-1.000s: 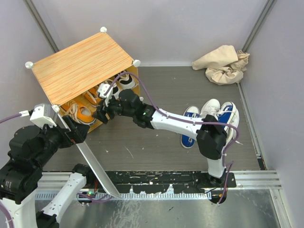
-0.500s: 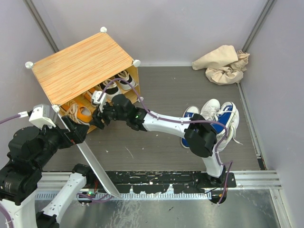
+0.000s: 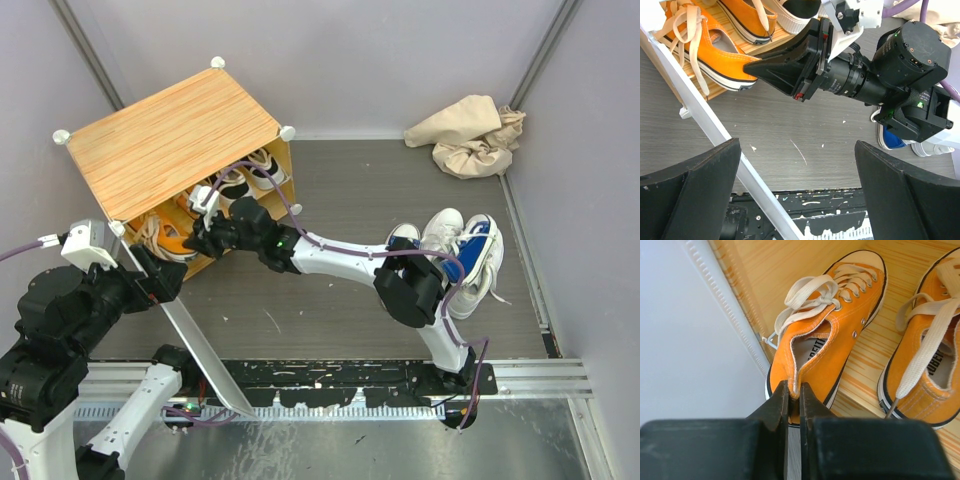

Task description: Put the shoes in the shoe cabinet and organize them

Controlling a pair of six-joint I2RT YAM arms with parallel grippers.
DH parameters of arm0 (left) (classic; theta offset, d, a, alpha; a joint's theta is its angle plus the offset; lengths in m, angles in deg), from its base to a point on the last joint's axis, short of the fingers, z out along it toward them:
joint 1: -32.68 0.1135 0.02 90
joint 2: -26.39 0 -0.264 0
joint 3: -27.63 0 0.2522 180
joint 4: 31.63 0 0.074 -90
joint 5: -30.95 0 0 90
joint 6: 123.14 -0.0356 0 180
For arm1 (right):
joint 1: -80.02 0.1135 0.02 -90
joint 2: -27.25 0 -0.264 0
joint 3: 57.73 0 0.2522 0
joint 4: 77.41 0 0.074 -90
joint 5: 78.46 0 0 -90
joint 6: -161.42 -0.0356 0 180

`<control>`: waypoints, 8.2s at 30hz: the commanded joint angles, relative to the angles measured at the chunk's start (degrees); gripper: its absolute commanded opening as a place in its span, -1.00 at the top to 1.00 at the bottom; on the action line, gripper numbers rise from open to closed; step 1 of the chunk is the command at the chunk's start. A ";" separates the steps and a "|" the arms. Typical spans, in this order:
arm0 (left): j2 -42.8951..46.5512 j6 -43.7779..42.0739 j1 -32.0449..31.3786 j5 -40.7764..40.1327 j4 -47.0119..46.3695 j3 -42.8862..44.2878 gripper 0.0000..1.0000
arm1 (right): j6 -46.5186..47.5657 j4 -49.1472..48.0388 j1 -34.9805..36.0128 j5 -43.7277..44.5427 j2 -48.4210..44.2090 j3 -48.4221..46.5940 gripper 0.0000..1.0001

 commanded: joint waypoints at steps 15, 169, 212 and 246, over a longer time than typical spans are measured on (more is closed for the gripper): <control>-0.05 0.67 -0.14 1.00 1.40 1.74 -0.96 | -1.51 -4.49 0.01 12.17 7.09 -16.09 0.97; 12.60 -2.95 -10.76 19.48 -18.35 -12.56 -0.96 | -30.31 86.80 -40.90 49.45 -46.04 35.64 -0.01; 3.46 0.38 -12.09 12.42 -20.43 -13.61 -0.96 | -14.84 45.95 -5.11 39.98 -39.03 40.77 -0.16; -1.03 0.78 -12.11 8.98 -18.49 -11.50 -0.96 | -8.84 41.06 -8.39 20.73 -24.56 31.00 -0.17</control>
